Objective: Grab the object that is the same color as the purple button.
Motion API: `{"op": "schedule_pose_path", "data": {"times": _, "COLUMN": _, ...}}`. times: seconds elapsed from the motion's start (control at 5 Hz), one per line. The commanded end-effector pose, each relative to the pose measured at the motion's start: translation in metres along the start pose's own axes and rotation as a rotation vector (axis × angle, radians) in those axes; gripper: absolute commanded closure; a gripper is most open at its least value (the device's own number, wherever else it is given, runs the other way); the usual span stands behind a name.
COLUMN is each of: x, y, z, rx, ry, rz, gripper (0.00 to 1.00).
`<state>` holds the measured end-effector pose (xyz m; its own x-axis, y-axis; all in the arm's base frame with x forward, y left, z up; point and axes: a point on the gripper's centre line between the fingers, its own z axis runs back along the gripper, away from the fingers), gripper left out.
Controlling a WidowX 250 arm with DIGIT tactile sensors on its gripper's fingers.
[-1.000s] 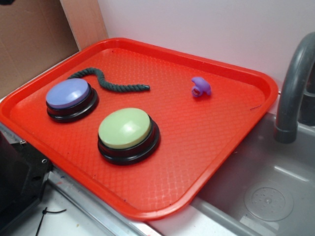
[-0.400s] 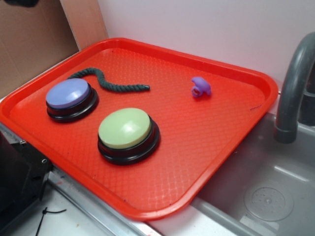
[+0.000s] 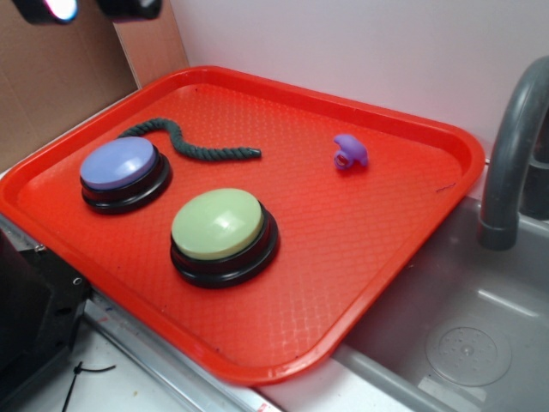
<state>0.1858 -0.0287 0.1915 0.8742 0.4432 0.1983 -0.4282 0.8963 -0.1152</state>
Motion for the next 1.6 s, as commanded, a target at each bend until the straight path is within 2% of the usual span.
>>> {"op": "schedule_pose_path", "data": {"times": 0.0, "x": 0.036, "y": -0.035, "z": -0.041, "rx": -0.094, "ry": -0.055, "rz": 0.170, "gripper": 0.00}}
{"op": "schedule_pose_path", "data": {"times": 0.2, "x": 0.044, "y": -0.055, "z": -0.075, "rx": -0.117, "ry": -0.088, "rz": 0.297, "gripper": 0.00}}
{"op": "schedule_pose_path", "data": {"times": 0.4, "x": 0.047, "y": -0.067, "z": -0.101, "rx": -0.139, "ry": -0.064, "rz": 0.362, "gripper": 0.00}}
{"op": "schedule_pose_path", "data": {"times": 0.8, "x": 0.054, "y": -0.090, "z": -0.149, "rx": -0.105, "ry": -0.025, "rz": 0.336, "gripper": 0.00}}
{"op": "schedule_pose_path", "data": {"times": 1.4, "x": 0.079, "y": -0.098, "z": -0.182, "rx": -0.044, "ry": -0.003, "rz": 0.280, "gripper": 0.00}}
